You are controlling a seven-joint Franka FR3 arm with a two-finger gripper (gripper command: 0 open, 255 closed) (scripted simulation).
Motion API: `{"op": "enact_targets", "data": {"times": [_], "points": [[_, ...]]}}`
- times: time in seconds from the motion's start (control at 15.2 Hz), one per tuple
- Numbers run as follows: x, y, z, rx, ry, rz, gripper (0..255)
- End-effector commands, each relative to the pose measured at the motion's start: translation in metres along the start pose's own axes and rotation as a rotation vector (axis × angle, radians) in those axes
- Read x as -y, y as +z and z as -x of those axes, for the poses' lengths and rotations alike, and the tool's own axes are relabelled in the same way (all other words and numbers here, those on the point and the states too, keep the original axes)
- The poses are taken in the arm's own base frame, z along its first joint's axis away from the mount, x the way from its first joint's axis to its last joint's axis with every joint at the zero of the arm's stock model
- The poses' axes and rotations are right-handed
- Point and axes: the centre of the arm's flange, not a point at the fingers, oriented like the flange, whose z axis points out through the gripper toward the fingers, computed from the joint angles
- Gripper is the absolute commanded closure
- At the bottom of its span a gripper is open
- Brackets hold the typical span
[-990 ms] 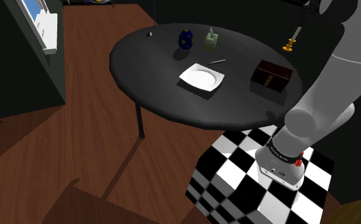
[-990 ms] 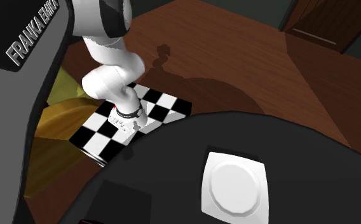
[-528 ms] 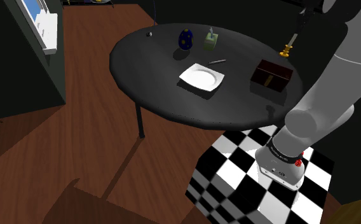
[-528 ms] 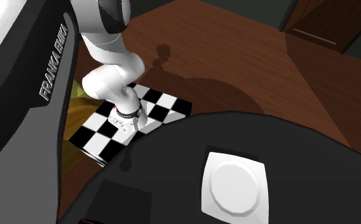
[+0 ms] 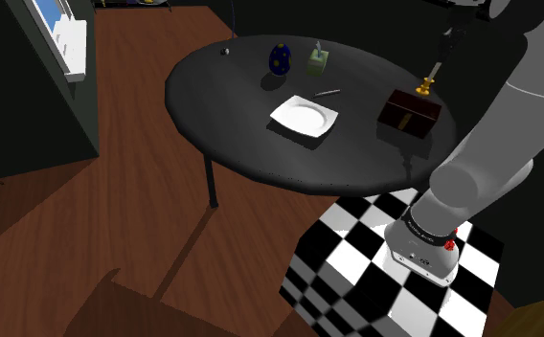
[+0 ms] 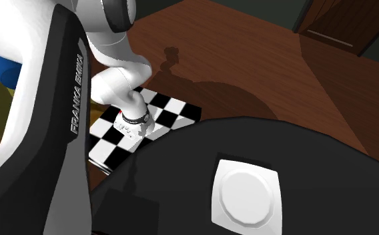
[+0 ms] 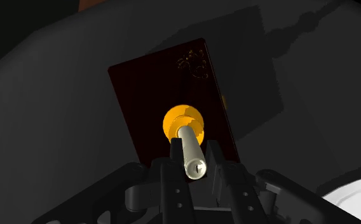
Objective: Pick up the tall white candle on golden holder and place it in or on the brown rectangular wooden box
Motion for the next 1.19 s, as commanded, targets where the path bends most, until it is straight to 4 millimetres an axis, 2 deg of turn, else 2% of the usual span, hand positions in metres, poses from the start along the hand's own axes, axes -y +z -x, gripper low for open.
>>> {"op": "enact_targets", "data": {"times": [0.0,0.53,1.06,1.12], "points": [[0.0,0.011,-0.002,0.0,0.0,0.0,255],[0.0,0.051,-0.008,0.0,0.0,0.0,255],[0.0,0.051,-0.008,0.0,0.0,0.0,255],[0.0,0.051,-0.008,0.0,0.0,0.0,0]]}}
